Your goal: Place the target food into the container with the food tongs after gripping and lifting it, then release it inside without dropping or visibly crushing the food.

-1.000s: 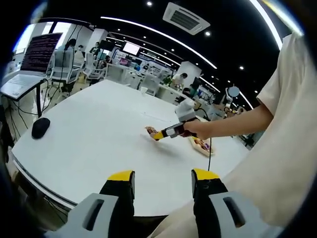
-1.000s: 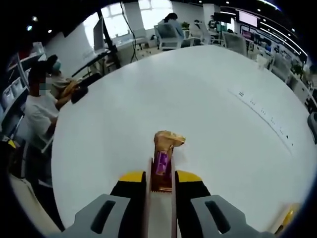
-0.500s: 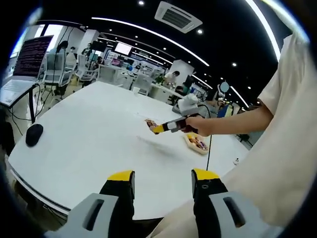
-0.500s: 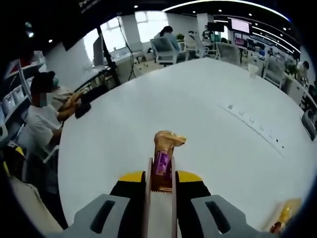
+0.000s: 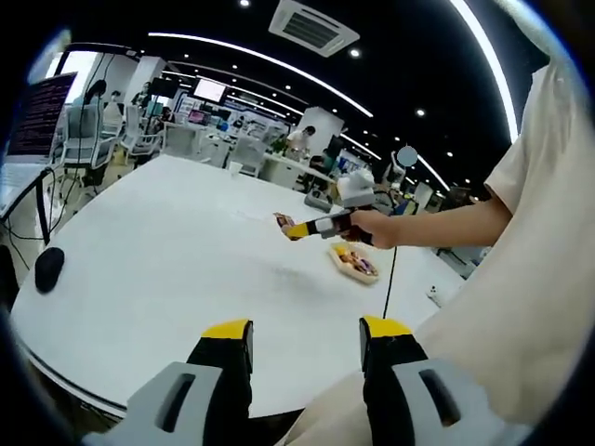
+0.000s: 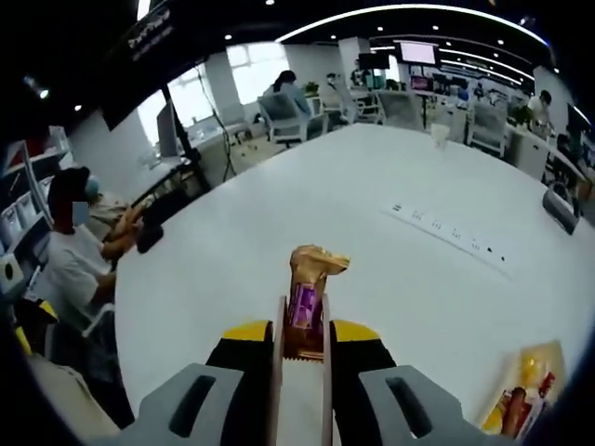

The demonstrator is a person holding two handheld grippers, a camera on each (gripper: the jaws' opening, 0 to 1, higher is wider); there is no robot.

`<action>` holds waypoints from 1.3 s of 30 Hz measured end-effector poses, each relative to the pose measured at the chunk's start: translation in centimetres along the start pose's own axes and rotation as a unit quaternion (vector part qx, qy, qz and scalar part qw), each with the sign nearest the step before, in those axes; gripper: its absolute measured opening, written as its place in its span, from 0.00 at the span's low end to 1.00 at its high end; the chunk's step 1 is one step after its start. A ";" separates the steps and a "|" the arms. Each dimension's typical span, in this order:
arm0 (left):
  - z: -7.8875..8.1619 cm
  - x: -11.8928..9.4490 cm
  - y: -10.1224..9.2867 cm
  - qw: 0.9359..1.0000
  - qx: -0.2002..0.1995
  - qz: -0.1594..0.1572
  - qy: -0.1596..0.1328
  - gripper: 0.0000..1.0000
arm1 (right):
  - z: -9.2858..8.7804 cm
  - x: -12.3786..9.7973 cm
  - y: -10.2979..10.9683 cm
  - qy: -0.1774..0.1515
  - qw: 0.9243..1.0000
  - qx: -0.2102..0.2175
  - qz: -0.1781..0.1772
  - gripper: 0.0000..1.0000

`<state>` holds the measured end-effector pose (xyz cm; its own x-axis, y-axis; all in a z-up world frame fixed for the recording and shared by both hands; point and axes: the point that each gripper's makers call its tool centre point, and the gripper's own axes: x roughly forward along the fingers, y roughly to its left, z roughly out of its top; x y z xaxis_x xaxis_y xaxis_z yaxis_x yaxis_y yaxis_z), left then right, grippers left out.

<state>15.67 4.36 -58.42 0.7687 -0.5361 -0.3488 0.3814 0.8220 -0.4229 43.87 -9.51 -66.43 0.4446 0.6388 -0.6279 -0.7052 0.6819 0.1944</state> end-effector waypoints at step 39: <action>0.1 3.0 -3.0 0.993 0.036 -0.103 0.038 0.45 | 0.6 -12.6 -6.5 -0.082 0.985 0.092 -0.121 0.23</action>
<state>16.87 0.26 -58.12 0.6306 -0.7050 -0.3244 0.5641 0.7035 -0.4323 43.18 -21.75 -59.30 0.6813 0.4877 -0.5459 -0.4619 0.8649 0.1963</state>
